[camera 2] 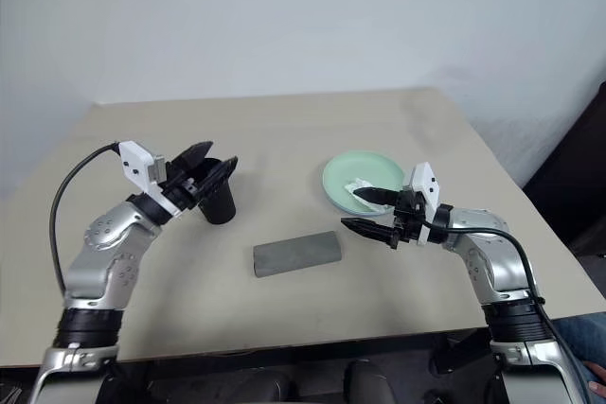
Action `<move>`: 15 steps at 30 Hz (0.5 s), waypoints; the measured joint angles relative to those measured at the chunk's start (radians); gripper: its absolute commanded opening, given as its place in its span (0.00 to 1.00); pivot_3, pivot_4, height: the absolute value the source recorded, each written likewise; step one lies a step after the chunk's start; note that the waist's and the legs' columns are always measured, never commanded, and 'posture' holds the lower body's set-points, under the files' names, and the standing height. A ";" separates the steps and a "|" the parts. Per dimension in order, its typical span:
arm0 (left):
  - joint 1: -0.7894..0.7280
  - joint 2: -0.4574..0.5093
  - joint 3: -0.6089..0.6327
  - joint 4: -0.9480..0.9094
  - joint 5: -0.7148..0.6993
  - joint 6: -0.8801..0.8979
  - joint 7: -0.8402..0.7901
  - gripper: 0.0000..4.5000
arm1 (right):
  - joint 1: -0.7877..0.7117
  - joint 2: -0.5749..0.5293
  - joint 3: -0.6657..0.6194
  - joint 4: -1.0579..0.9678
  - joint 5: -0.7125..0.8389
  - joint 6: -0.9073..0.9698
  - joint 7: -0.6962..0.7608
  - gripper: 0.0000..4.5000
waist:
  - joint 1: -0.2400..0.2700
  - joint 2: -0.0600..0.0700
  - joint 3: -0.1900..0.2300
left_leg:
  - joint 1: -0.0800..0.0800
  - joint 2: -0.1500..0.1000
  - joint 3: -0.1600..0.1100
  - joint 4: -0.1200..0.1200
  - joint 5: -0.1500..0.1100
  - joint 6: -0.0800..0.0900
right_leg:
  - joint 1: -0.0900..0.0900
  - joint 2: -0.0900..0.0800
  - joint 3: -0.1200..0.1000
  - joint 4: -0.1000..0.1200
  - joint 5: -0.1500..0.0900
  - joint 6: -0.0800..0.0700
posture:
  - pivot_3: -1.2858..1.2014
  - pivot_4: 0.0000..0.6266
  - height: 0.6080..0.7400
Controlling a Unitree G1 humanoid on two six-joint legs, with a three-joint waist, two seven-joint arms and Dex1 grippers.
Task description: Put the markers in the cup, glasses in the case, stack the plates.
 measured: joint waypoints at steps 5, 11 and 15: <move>0.101 0.042 -0.002 -0.017 0.005 0.040 -0.087 0.71 | 0.011 0.011 0.001 0.041 -0.034 -0.032 -0.010 0.80 | 0.001 0.000 0.000 | 0.004 0.003 0.010 0.000 0.000 0.000 | 0.003 0.001 0.000 0.000 -0.001 -0.001 | 0.52 0.00 1.00; 0.162 0.026 -0.024 0.073 0.100 -0.063 -0.134 0.71 | 0.095 0.007 -0.024 0.126 -0.066 -0.103 -0.015 0.80 | 0.000 0.000 0.000 | 0.009 0.003 0.012 -0.002 0.000 0.000 | 0.006 0.001 0.002 0.000 -0.002 -0.002 | 0.52 0.00 1.00; 0.178 0.001 -0.024 0.149 0.157 -0.145 -0.136 0.71 | 0.133 0.004 -0.045 0.162 -0.076 -0.122 -0.027 0.80 | 0.000 0.000 0.000 | 0.010 0.006 0.013 -0.003 0.000 0.000 | 0.005 0.001 0.003 0.000 -0.001 -0.002 | 0.52 0.00 1.00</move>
